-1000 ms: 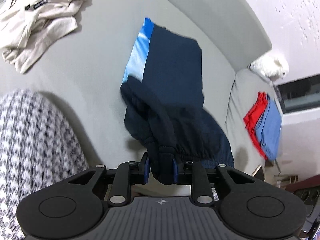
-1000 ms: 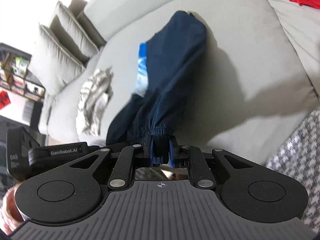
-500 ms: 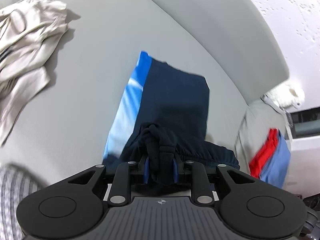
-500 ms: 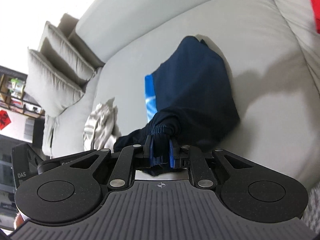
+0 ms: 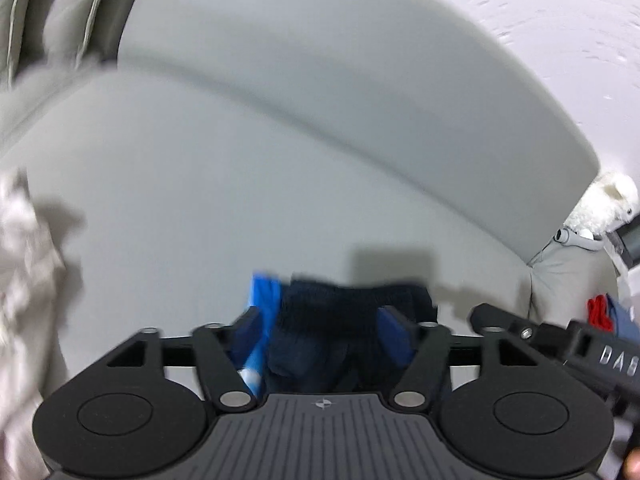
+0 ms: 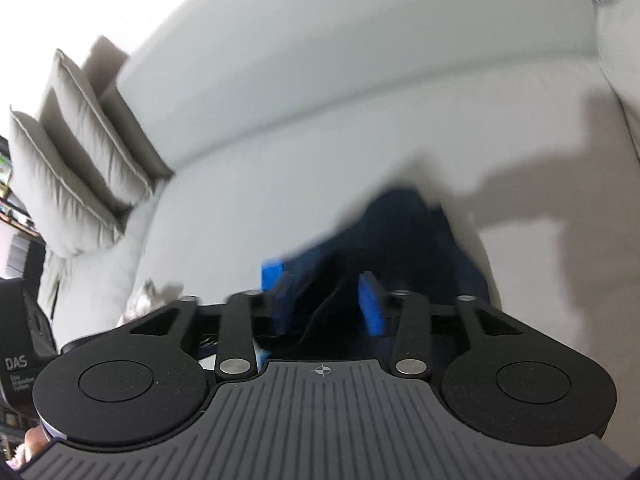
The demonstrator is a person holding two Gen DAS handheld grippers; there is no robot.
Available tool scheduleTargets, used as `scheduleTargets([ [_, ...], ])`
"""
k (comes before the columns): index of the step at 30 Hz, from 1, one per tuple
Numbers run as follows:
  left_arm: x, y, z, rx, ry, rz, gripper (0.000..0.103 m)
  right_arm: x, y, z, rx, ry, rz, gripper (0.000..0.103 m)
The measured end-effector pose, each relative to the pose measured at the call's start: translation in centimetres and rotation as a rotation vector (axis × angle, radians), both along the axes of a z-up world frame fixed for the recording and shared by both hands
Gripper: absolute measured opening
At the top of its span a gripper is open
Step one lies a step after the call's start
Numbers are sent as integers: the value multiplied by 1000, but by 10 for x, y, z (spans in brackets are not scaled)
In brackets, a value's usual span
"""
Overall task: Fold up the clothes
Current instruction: 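Lift the cuff end with both tools and fold it toward the waistband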
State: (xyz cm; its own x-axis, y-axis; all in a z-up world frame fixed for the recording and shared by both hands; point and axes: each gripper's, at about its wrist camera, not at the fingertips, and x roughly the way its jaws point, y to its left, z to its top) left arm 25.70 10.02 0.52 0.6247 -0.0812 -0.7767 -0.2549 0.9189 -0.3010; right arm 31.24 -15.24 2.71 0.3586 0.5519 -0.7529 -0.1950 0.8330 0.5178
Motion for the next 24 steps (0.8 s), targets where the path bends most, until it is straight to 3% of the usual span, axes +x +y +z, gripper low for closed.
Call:
scheduleTargets([
  [4,-27,-5,-8,84,-12,-47,62,-1,-9,3,-18,-60,27,56],
  [6,-46,-17,-19,140,-5,-118,57,-8,-16,-2,-68,-79,49,55],
  [10,-55,-27,-33,149,10,-160,55,-26,-22,-16,-152,-101,118,48],
  [16,-29,-25,-34,101,-41,-133,55,-29,-24,-33,-197,-173,181,48],
  [20,3,-34,-45,135,-8,-165,48,-8,-20,-47,-139,-155,167,48],
  [24,17,-34,-59,137,27,-184,38,12,-5,-66,-147,-136,177,48],
])
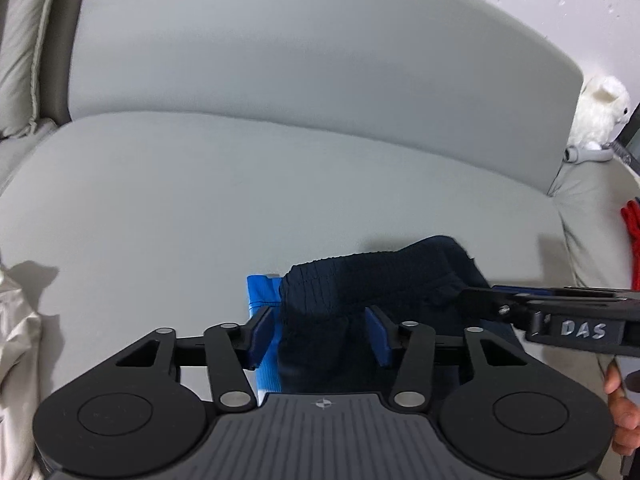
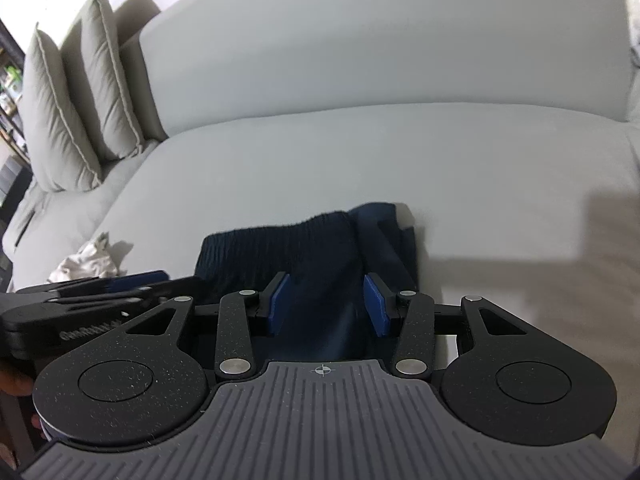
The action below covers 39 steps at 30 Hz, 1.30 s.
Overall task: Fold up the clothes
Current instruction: 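Lower the cuff end onto the pants and open both tools, then grasp the folded edge with the left tool while the right tool grips the pants beside it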
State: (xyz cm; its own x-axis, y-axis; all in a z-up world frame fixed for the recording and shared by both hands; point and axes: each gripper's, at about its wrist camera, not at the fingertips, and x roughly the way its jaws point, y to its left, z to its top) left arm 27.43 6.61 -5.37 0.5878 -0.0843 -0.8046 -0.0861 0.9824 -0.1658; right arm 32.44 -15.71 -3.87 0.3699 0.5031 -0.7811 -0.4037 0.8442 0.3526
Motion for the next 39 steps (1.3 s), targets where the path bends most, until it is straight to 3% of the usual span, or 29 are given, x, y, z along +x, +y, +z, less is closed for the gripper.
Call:
scheduleTargets([
  [2,3,-2,-6,18,12,-17,20,5,7,-12,-20,21,21,48],
  [4,3,-2,-5,28,6,-30,13,5,16,-20,-51,24,54,40],
  [5,2,-3,0,38,-30,-37,12,3,20,-24,-74,20,74,17],
  [7,2,-4,9,52,-82,-41,13,1,27,-25,-104,-2,98,11],
  [9,10,-5,8,53,-71,-25,21,-7,26,-10,-91,-106,87,10],
  [10,14,-5,5,63,-32,-11,30,-8,25,-7,-85,-124,80,10],
  [12,16,-7,2,84,23,14,35,-5,25,-3,-83,-153,61,16],
  [14,1,-7,13,97,4,27,56,6,29,-14,-127,-86,67,29],
  [16,-17,-6,25,114,-24,23,66,10,28,-15,-141,-40,67,33],
  [19,-62,-2,44,132,-37,-18,66,1,7,6,-72,-50,42,52],
  [24,-125,-4,49,109,41,-3,66,-46,-41,41,-47,-73,59,52],
  [27,-151,-13,45,100,62,8,66,-80,-64,45,-92,-84,80,52],
  [35,-175,-25,32,180,29,-24,59,-151,-86,37,-166,-125,101,51],
  [39,-168,-19,25,154,19,-12,53,-166,-88,30,-199,-163,125,46],
])
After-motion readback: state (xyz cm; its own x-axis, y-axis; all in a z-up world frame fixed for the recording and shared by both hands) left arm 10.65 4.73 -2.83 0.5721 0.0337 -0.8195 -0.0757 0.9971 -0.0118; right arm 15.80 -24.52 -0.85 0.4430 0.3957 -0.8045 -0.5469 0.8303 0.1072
